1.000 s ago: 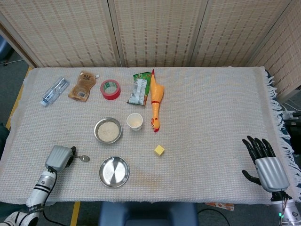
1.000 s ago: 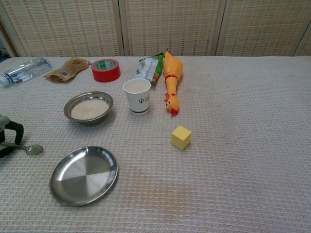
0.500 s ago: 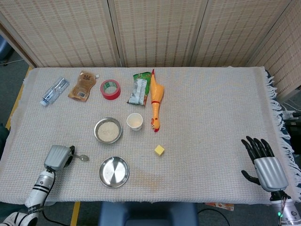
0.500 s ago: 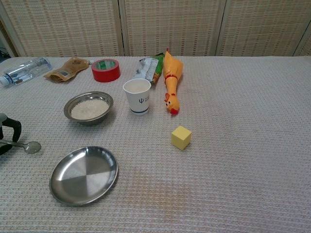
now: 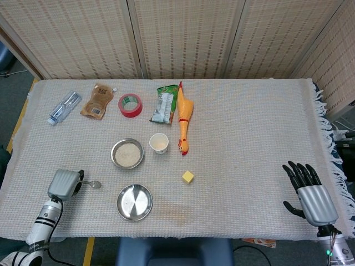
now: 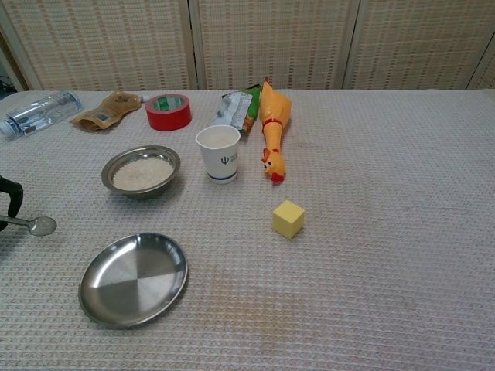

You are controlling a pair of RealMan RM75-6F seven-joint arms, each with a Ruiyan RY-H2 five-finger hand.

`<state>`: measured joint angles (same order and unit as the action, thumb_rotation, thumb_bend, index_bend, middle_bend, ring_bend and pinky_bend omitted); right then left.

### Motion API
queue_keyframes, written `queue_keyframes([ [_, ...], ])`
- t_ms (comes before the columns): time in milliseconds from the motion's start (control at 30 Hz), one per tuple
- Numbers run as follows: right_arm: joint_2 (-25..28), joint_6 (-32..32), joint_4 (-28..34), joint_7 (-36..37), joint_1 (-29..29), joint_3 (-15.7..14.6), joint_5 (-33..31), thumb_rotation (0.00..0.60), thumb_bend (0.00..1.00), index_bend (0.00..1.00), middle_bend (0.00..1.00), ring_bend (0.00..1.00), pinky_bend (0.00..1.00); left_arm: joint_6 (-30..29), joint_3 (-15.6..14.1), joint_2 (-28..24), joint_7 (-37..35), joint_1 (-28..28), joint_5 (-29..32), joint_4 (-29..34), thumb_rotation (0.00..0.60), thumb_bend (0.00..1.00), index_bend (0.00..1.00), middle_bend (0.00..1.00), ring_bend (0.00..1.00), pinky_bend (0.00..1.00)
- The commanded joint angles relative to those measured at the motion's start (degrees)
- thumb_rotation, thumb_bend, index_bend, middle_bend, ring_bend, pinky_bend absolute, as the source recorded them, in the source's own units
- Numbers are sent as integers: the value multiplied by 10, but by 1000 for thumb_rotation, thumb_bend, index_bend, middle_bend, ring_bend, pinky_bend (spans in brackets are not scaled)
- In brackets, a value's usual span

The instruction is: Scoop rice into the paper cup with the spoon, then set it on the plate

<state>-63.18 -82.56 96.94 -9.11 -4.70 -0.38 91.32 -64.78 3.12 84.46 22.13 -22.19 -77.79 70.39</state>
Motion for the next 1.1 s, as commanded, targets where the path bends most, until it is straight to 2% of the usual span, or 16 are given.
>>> queue_keyframes([
  [33, 1, -1, 0, 1, 0, -1, 2, 600, 104, 0, 0, 0, 0, -11, 28, -29, 124, -11, 48, 78, 600, 419, 595, 1000, 1000, 1000],
  [267, 4, -1, 2, 3, -1, -4, 8, 600, 103, 0, 0, 0, 0, -29, 66, -50, 291, -41, 123, 176, 600, 418, 589, 1000, 1000, 1000],
  [567, 10, -9, 5, 11, 2, -7, 18, 600, 103, 0, 0, 0, 0, -57, 106, -44, 449, -103, 219, 239, 600, 418, 589, 1000, 1000, 1000],
  [833, 15, -22, 8, 20, 7, -11, 34, 600, 103, 0, 0, 0, 0, -90, 111, 32, 571, -175, 258, 172, 600, 419, 587, 1000, 1000, 1000],
  [1100, 23, -36, 9, 31, 13, -17, 50, 600, 104, 0, 0, 0, 0, -114, 73, 113, 648, -218, 235, 62, 600, 418, 566, 1000, 1000, 1000],
])
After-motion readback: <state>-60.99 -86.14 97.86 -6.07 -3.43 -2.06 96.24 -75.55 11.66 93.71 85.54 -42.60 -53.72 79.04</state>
